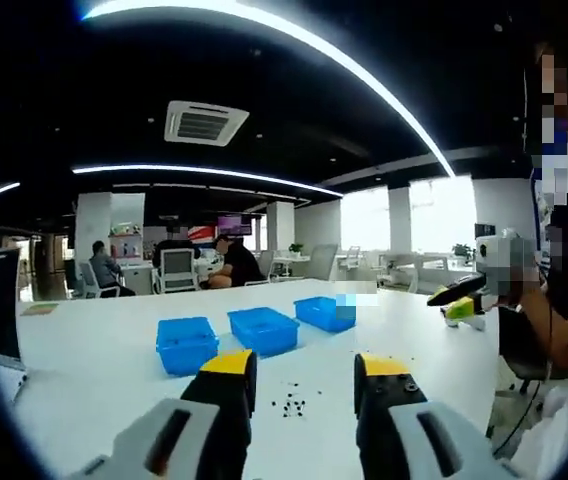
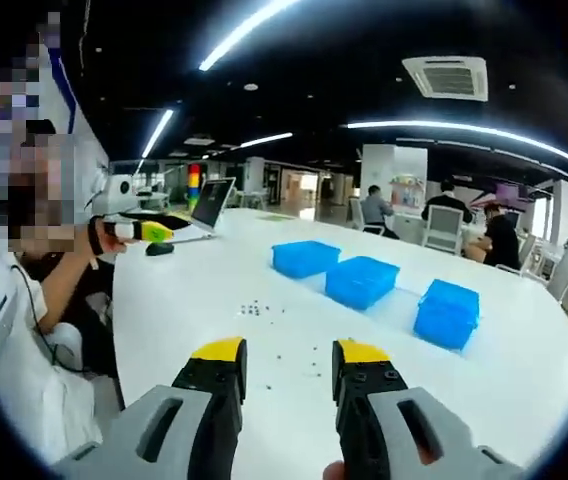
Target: Pick up the resistors one by one and place each resistor into its matching bin, sorting the parts by color and model until every resistor is separated into the correct bin for its type
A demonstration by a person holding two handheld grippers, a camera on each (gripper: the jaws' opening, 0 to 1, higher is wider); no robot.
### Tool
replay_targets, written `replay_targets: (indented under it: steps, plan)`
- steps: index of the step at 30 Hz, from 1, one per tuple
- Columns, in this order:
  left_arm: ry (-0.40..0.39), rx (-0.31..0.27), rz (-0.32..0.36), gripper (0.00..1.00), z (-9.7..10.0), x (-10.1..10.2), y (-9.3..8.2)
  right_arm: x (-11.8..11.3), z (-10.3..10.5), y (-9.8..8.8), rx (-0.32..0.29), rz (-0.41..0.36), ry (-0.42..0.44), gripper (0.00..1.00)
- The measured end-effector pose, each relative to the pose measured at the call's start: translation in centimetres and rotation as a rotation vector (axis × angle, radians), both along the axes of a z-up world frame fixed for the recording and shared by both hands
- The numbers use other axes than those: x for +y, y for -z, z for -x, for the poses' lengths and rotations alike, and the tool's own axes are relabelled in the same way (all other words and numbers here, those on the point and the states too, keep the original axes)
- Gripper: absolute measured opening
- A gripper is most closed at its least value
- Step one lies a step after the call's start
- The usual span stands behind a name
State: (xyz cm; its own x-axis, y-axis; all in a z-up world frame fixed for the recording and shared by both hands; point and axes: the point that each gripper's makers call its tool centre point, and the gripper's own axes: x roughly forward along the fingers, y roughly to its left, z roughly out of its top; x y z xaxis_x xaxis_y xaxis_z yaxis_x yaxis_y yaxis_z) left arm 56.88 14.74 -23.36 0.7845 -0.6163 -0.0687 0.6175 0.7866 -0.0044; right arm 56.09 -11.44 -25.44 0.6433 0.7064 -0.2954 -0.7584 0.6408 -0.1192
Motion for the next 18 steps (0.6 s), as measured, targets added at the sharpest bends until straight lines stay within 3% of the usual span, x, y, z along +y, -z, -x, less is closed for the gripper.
replay_targets:
  steps: [9, 18]
  plan:
    - [-0.021, -0.035, 0.022, 0.39, 0.2, 1.8, -1.6, 4.0, -2.5, 1.5, 0.086, 0.23, -0.124, 0.37]
    - [-0.011, -0.03, 0.012, 0.39, 0.1, 1.6, -1.3, 8.5, -5.5, 2.8, 0.166, 0.29, -0.186, 0.37]
